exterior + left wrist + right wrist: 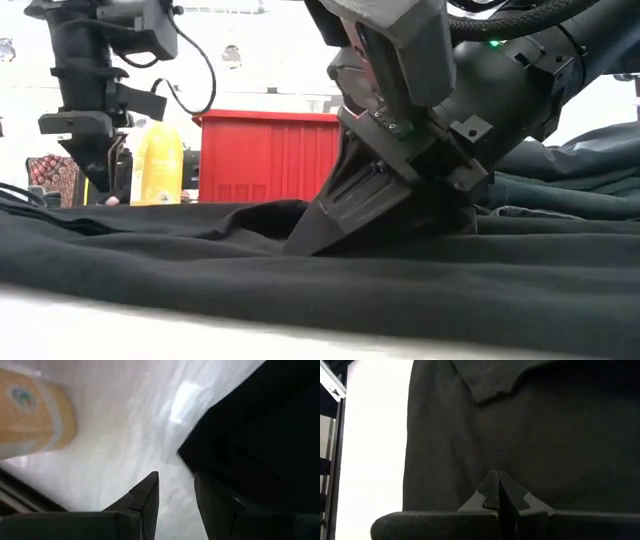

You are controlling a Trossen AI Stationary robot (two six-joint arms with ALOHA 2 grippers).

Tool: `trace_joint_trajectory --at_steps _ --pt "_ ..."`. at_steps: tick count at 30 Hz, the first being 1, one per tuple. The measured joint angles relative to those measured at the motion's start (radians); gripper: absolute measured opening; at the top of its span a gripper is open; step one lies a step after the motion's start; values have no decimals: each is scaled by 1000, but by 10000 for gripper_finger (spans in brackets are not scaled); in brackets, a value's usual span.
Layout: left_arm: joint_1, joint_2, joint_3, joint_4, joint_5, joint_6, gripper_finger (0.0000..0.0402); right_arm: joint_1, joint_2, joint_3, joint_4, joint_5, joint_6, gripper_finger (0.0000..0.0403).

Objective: Fold Laundry from Bin
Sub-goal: Fold the black shirt

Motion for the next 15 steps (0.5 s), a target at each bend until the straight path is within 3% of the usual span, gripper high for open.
trace_joint_trajectory --at_steps 8,15 --pt "-59 -46 51 146 274 264 114 -8 -88 -3 -71 4 -86 17" --pt "-94 -4 50 146 254 306 114 -64 -241 -1 -203 47 -309 30"
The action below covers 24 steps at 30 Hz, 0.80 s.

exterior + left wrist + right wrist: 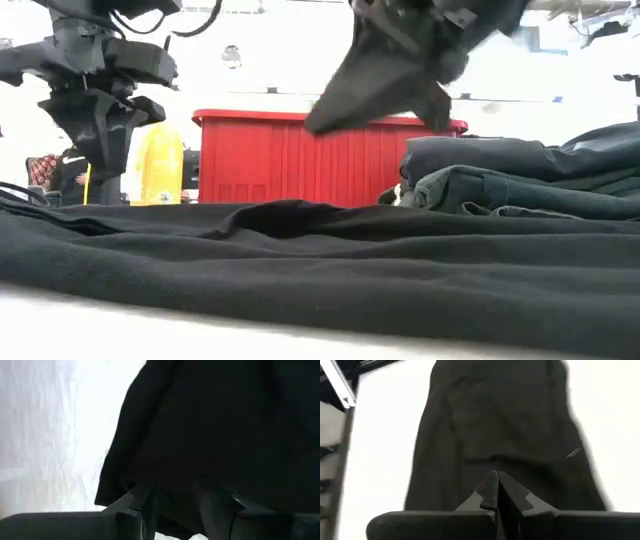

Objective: Fold Laundry from Bin
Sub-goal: Fold the black shirt

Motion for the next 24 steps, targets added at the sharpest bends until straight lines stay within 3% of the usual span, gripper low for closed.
trace_joint_trajectory --at_steps 4,9,13,17,24 --pt "5 56 0 13 -2 1 114 -67 -27 2 -89 -33 -186 75" --pt "5 101 -1 33 -15 2 115 -158 -21 4 -114 -231 -365 144" --pt "7 115 -1 29 -27 3 115 -201 -21 4 -144 -254 -439 179" --pt "24 114 -1 30 -24 3 115 -222 3 7 -114 -351 -531 182" --pt "46 114 -1 29 -19 6 115 -231 49 9 -118 -355 -568 161"
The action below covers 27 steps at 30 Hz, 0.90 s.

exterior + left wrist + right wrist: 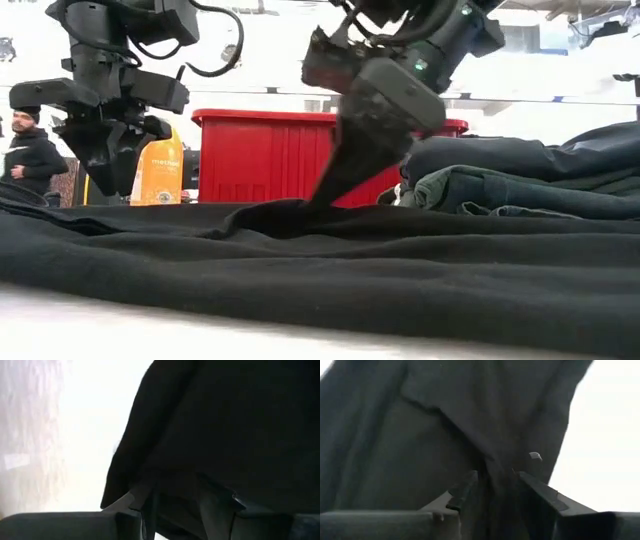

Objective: Fold Laundry from Bin
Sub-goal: Fold the black shirt

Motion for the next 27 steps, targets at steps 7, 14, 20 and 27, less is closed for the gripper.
trace_joint_trajectory --at_steps 7,14,20,27 --pt "11 0 0 -5 12 4 115 1 20 5 40 25 -13 76" --pt "26 0 -51 22 30 -40 113 2 20 3 42 106 -3 26" --pt "43 0 -76 38 -11 -103 35 7 20 7 29 171 -1 19" --pt "102 0 -83 26 -18 -128 1 11 20 8 -6 261 40 19"
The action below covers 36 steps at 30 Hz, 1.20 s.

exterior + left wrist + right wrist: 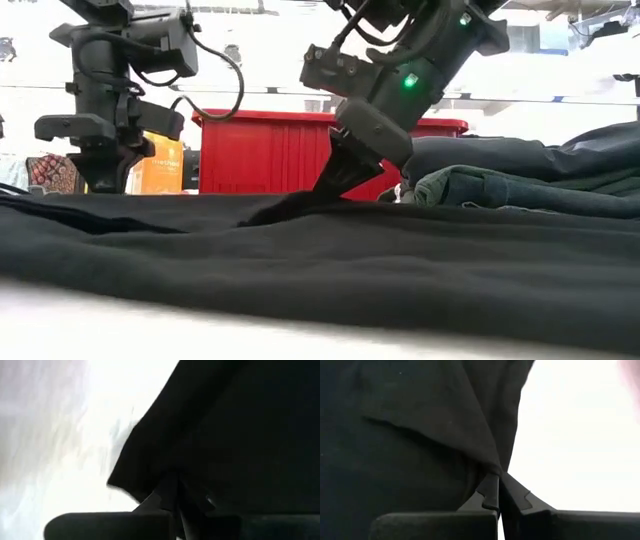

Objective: Fold Laundry from Bin
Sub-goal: Fold the black shirt

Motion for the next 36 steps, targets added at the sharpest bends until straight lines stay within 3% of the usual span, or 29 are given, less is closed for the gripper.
trace_joint_trajectory --at_steps 6,15,19,24,28,33,36 --pt "55 0 0 -72 -17 -52 0 10 0 0 -90 22 108 19" --pt "116 -46 9 -69 -14 -108 0 9 0 0 -82 26 181 34" --pt "126 -62 9 -66 30 -117 0 9 0 0 -81 25 193 43" --pt "115 -104 9 -28 87 -134 0 9 -15 33 -99 -60 163 82" --pt "80 -116 10 44 125 -161 0 10 -15 92 -212 -118 158 130" --pt "46 -66 10 83 122 -174 0 35 -25 138 -385 -183 243 184" --pt "45 -26 10 86 93 -181 0 99 -34 140 -378 -173 291 196"
